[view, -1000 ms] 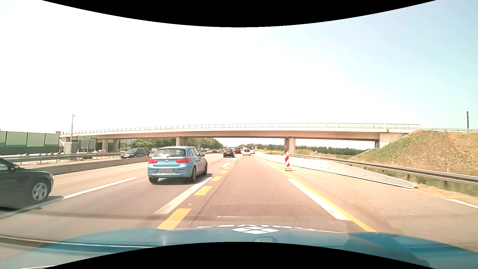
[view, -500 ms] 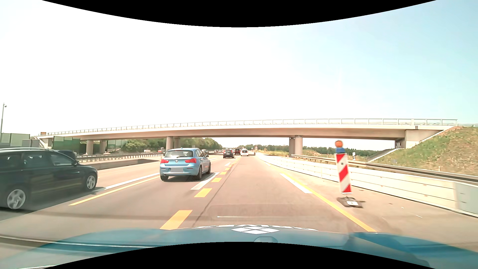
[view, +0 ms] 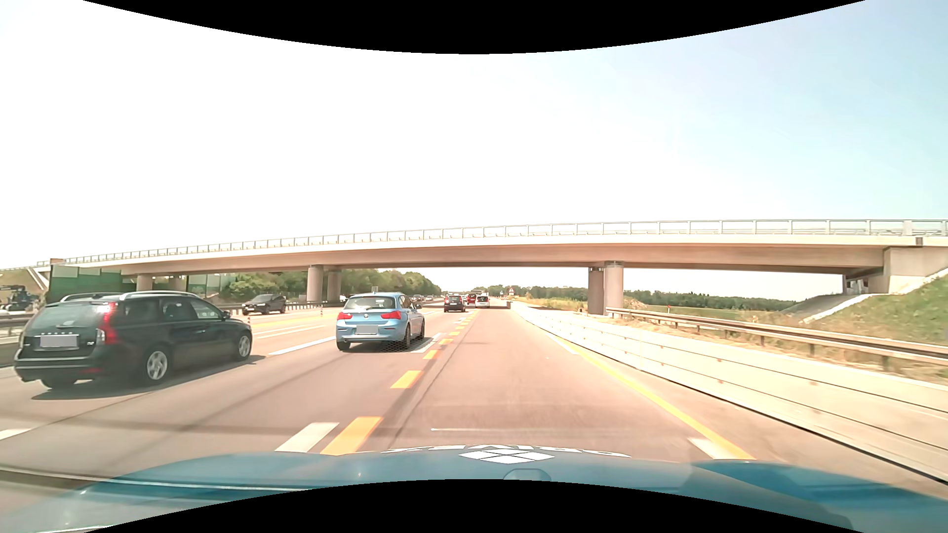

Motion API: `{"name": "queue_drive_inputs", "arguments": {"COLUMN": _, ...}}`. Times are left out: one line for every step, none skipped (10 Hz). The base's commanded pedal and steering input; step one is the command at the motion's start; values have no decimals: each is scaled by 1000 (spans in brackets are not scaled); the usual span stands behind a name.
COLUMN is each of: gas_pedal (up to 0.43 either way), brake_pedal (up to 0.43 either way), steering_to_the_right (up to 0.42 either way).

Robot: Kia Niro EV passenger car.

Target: Follow the waypoints while adhering to traffic rules and regulations

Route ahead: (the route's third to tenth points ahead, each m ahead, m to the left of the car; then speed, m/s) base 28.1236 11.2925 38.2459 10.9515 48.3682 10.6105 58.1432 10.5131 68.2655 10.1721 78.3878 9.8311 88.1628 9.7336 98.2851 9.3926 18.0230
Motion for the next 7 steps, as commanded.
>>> {"name": "queue_drive_inputs", "arguments": {"gas_pedal": 157, "brake_pedal": 0, "steering_to_the_right": -5}}
{"name": "queue_drive_inputs", "arguments": {"gas_pedal": 157, "brake_pedal": 0, "steering_to_the_right": -5}}
{"name": "queue_drive_inputs", "arguments": {"gas_pedal": 157, "brake_pedal": 0, "steering_to_the_right": -6}}
{"name": "queue_drive_inputs", "arguments": {"gas_pedal": 157, "brake_pedal": 0, "steering_to_the_right": -8}}
{"name": "queue_drive_inputs", "arguments": {"gas_pedal": 157, "brake_pedal": 0, "steering_to_the_right": -9}}
{"name": "queue_drive_inputs", "arguments": {"gas_pedal": 157, "brake_pedal": 0, "steering_to_the_right": -11}}
{"name": "queue_drive_inputs", "arguments": {"gas_pedal": 157, "brake_pedal": 0, "steering_to_the_right": -11}}
